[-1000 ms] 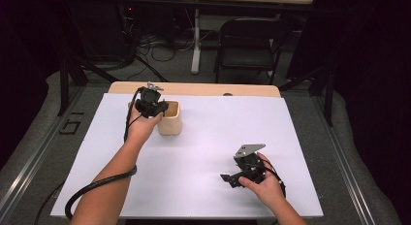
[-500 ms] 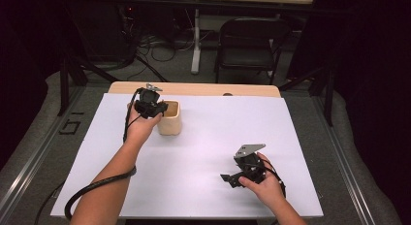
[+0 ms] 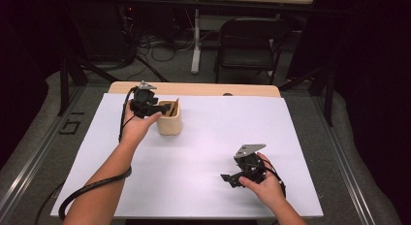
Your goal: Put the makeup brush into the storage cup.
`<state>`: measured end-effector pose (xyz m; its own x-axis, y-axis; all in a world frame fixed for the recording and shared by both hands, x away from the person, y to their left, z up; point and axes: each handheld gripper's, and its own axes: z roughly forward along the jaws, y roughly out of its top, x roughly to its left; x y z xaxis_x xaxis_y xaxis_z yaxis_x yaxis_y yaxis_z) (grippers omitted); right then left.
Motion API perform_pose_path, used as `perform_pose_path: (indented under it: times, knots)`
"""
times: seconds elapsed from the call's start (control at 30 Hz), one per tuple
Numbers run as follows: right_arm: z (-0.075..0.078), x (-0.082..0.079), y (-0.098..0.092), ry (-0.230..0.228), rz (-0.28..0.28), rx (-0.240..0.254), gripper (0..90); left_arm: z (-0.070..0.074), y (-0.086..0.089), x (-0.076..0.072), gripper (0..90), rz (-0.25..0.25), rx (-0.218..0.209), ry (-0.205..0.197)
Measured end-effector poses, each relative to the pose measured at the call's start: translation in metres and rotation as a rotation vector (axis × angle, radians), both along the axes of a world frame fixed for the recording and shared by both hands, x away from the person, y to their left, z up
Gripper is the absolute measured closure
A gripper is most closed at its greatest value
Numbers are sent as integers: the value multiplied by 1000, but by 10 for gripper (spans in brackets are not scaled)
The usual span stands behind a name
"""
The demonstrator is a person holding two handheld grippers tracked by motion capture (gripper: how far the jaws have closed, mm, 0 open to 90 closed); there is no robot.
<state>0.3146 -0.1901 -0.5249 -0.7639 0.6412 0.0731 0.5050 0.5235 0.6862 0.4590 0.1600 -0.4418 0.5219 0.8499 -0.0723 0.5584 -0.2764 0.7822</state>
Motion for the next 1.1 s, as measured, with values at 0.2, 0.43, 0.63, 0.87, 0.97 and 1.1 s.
perform_pose_path:
  times: [0.2,0.43,0.63,0.87,0.97,1.1]
  knots:
    - [0,0,0,3,-1,-2,171,2,4,-2,383,-24,23,-34]
    - [0,0,-1,-4,-2,-3,171,4,6,-7,366,-19,41,-27]
    - [0,0,-1,-6,-3,-1,171,7,9,-14,266,-40,26,-16]
    - [0,0,-1,-9,-4,-1,171,5,16,-26,233,-67,-8,-22]
    - [0,0,-1,-7,-5,-2,171,6,20,-32,233,-79,-12,-21]
    - [0,0,-1,-8,-4,-1,171,6,26,-43,234,-84,-32,-17]
